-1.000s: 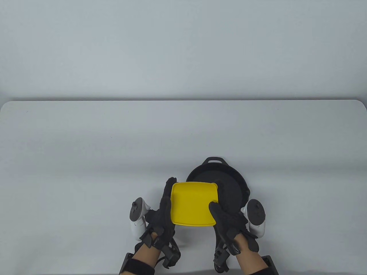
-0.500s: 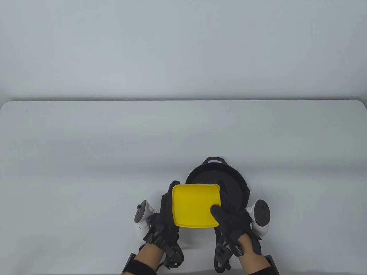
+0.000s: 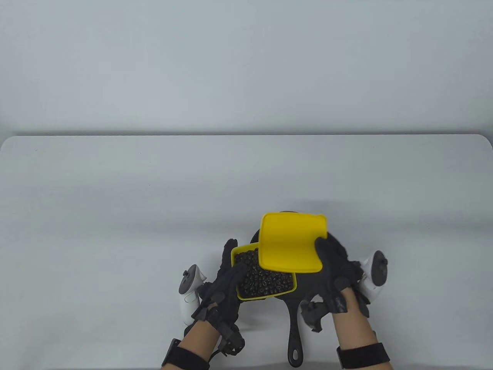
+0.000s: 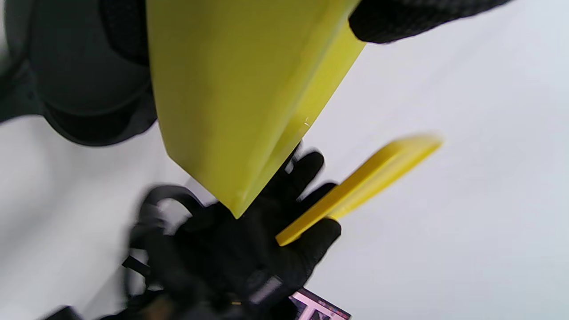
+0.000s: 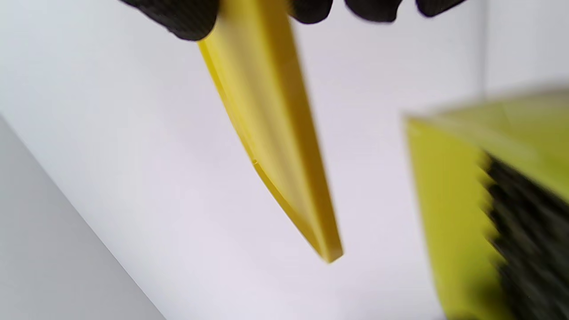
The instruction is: Sprinkle coffee beans onto the frying pan
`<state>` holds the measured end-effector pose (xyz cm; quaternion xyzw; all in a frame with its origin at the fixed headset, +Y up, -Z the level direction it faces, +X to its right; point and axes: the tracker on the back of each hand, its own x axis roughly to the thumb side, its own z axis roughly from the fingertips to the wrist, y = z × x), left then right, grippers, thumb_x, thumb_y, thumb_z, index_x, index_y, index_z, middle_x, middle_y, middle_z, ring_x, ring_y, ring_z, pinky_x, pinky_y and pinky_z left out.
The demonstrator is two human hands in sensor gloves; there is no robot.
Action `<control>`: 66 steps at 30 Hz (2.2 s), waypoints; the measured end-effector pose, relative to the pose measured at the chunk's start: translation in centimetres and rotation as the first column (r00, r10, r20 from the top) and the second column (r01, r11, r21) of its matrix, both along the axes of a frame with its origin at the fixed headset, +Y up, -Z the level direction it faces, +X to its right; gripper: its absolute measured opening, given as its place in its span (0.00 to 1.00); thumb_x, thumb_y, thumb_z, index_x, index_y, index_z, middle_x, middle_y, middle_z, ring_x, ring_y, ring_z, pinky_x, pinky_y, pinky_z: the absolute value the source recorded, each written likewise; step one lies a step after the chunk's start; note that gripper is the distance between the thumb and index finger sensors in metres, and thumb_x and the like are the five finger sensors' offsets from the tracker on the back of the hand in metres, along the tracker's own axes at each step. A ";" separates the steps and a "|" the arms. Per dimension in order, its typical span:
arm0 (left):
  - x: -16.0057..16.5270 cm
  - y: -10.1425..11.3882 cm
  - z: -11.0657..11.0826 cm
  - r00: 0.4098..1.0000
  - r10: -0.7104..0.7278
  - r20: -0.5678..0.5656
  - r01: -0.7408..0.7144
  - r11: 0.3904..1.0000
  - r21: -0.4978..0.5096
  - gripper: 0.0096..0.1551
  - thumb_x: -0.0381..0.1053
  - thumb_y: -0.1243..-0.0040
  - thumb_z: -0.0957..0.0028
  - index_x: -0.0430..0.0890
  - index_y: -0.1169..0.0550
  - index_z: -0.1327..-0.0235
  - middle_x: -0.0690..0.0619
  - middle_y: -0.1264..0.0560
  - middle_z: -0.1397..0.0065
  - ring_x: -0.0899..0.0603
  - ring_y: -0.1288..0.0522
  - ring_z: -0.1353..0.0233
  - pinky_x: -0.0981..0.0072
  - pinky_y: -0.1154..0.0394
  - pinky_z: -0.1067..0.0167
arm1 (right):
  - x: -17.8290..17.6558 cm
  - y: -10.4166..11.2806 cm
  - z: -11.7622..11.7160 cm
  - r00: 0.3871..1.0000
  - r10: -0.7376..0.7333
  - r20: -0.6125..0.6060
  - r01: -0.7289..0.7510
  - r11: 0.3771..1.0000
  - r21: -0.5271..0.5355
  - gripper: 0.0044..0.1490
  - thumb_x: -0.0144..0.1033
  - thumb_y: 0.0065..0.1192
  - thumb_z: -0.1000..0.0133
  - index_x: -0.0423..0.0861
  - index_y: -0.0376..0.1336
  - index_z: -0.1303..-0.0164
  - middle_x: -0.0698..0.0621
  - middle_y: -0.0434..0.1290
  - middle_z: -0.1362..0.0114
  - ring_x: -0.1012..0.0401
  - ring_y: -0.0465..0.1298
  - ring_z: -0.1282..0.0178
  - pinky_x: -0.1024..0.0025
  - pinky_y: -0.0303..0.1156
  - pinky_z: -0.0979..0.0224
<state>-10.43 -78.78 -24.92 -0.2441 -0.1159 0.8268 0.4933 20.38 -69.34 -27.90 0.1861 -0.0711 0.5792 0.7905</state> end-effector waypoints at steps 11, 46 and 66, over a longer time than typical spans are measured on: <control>0.3 -0.3 0.4 0.994 -0.074 -0.079 0.070 0.996 -0.047 0.44 0.66 0.51 0.38 0.71 0.65 0.27 0.40 0.48 0.24 0.32 0.31 0.30 0.49 0.27 0.35 | 11.4 -2.9 2.0 0.353 0.685 0.638 -0.514 0.711 -0.479 0.35 0.31 0.57 0.40 0.33 0.55 0.24 0.27 0.66 0.30 0.41 0.85 0.51 0.55 0.84 0.58; -1.9 1.2 0.7 0.959 -0.202 -0.198 0.199 0.979 -0.033 0.45 0.66 0.51 0.37 0.68 0.66 0.27 0.38 0.50 0.25 0.31 0.34 0.29 0.48 0.29 0.34 | -8.3 1.1 4.2 0.537 0.744 0.398 -0.842 0.448 0.299 0.35 0.46 0.67 0.41 0.44 0.57 0.30 0.39 0.63 0.26 0.45 0.79 0.39 0.67 0.83 0.50; -2.5 0.9 0.7 0.956 -0.194 -0.221 0.195 0.981 -0.020 0.43 0.66 0.51 0.38 0.68 0.64 0.26 0.37 0.49 0.26 0.30 0.34 0.30 0.47 0.28 0.34 | -17.8 0.5 -0.8 0.127 0.965 -0.230 -0.972 0.167 0.166 0.50 0.45 0.74 0.42 0.42 0.49 0.18 0.29 0.48 0.21 0.35 0.68 0.39 0.62 0.80 0.50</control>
